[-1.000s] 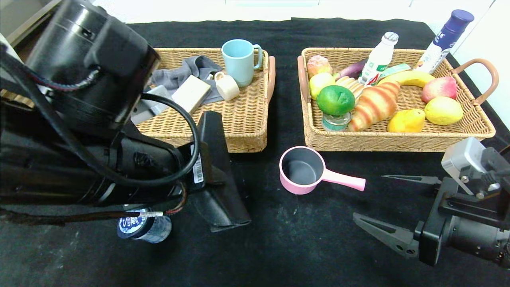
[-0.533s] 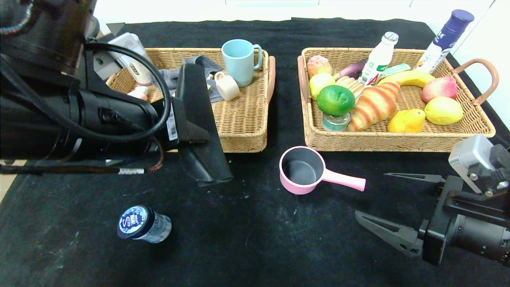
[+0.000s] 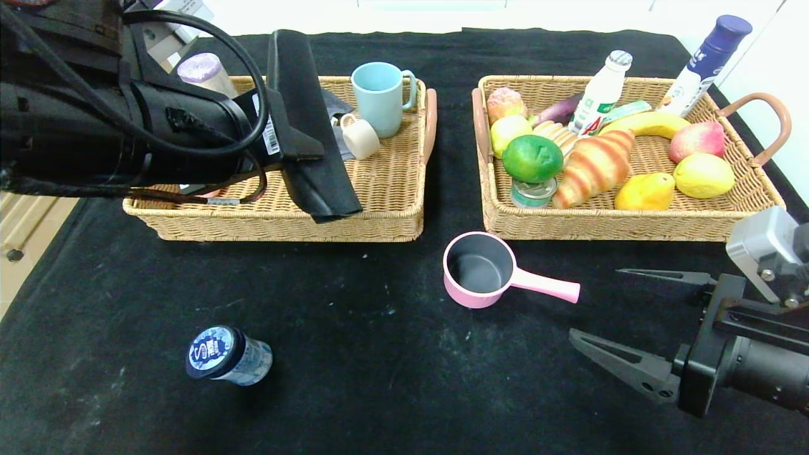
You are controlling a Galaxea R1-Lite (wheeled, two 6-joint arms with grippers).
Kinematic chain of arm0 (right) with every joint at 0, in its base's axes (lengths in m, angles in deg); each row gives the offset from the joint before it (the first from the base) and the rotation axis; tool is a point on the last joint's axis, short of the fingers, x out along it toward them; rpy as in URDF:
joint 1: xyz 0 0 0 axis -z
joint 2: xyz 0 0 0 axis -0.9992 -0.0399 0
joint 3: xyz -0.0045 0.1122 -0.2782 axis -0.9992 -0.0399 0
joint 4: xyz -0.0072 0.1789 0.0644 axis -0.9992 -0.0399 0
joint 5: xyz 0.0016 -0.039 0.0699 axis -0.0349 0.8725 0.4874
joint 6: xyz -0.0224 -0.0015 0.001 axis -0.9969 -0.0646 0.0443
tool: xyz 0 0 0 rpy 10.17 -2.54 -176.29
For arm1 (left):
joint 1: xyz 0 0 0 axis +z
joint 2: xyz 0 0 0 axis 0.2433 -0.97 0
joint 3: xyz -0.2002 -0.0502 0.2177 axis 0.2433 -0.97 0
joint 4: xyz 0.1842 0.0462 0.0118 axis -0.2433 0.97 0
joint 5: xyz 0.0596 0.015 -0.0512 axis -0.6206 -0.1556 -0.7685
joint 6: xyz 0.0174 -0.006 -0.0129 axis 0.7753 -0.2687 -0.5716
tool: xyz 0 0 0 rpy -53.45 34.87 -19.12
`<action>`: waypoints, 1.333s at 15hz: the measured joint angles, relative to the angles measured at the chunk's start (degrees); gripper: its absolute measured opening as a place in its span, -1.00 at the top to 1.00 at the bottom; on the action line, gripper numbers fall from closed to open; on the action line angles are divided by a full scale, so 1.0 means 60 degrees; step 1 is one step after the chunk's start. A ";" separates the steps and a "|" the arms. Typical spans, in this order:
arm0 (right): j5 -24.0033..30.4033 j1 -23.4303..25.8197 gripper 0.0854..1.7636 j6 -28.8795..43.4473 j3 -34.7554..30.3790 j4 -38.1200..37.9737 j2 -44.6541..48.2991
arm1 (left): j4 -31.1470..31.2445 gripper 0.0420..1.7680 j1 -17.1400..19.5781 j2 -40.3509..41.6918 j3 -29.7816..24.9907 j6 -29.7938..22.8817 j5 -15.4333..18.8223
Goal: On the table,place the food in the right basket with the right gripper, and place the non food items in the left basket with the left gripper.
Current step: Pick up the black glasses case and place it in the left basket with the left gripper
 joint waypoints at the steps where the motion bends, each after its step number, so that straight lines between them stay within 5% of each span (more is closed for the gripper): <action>1: 0.0000 0.0008 -0.94 0.0002 0.0000 0.0004 0.0006 | -0.0398 0.31 0.0156 -0.0183 0.0098 0.0089 -0.0014; 7: 0.0010 0.0000 -0.94 -0.0012 0.0000 0.0000 0.0106 | -0.2016 0.33 0.0782 -0.0973 0.0258 0.0508 -0.0061; 17: 0.0004 0.0026 -0.94 -0.0008 0.0014 0.0000 0.0203 | -0.2521 0.36 0.1061 -0.1640 0.0565 0.0733 -0.0087; 20: 0.0000 0.0035 -0.94 -0.0012 0.0014 0.0000 0.0244 | -0.2525 -0.01 0.1081 -0.1717 0.0597 0.0719 -0.0120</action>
